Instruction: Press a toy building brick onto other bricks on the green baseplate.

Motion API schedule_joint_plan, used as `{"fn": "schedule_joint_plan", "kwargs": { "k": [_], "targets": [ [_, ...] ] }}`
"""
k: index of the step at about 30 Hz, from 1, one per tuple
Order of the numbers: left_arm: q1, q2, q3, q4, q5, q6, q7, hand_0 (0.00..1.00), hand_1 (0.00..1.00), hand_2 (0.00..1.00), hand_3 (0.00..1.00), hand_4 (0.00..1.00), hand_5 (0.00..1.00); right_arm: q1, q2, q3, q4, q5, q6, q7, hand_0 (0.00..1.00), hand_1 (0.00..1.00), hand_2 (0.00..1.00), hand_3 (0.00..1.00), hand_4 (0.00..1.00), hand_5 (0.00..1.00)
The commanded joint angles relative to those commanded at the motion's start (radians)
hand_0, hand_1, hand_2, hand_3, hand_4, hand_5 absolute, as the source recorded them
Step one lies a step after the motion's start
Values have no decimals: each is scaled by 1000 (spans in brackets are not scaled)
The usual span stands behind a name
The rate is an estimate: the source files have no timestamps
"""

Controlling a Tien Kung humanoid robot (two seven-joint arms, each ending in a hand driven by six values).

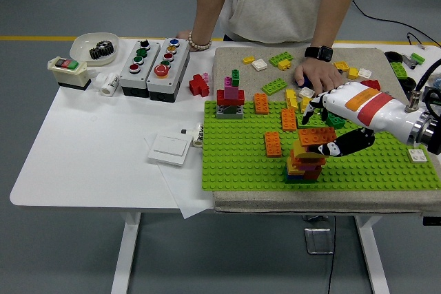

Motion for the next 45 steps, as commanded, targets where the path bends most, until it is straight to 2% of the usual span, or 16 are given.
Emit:
{"fn": "schedule_joint_plan", "kwargs": {
  "k": [15,25,30,31,37,38,40,43,44,45],
  "targets": [
    [-1,0,-1,-1,1,-2,0,810,770,744,585,642,648,2,10,-1,-19,-7,-5,3,405,501,660,607,850,399],
    [2,1,0,-1,2,-2,-1,810,771,743,586,643,650,-12,1,12,7,-14,0,1,405,505,664,611,856,405],
    [5,0,-3,0,7,-2,-1,810,771,743,586,643,650,-33,-4,48,41,-20,-10,3,405,505,664,611,856,405],
    [5,0,-4,0,8,-2,-1,812,771,744,587,645,649,-37,-4,56,46,-20,-15,5,485,534,689,671,874,412],
    [9,-1,-8,1,17,-2,0,812,771,744,587,645,649,-71,-8,125,82,-21,-51,14,485,534,689,671,874,412],
    [10,-1,-10,1,19,-3,0,813,771,744,586,645,649,-87,-11,147,97,-18,-70,14,630,621,725,712,886,422],
    [11,-1,-10,1,20,-3,1,813,771,744,586,645,649,-102,-12,167,107,-16,-93,13,630,621,725,712,886,422],
    [14,-2,-14,3,26,-4,2,813,771,744,586,645,649,-154,-18,217,140,-19,-154,11,630,621,725,712,886,422],
    [15,-2,-15,3,28,-5,2,812,772,743,586,645,648,-168,-20,229,140,-19,-165,14,668,670,740,667,844,456],
    [15,-2,-16,3,29,-5,2,812,772,743,586,645,648,-173,-21,233,140,-19,-170,15,668,670,740,667,844,456]
  ]
}}
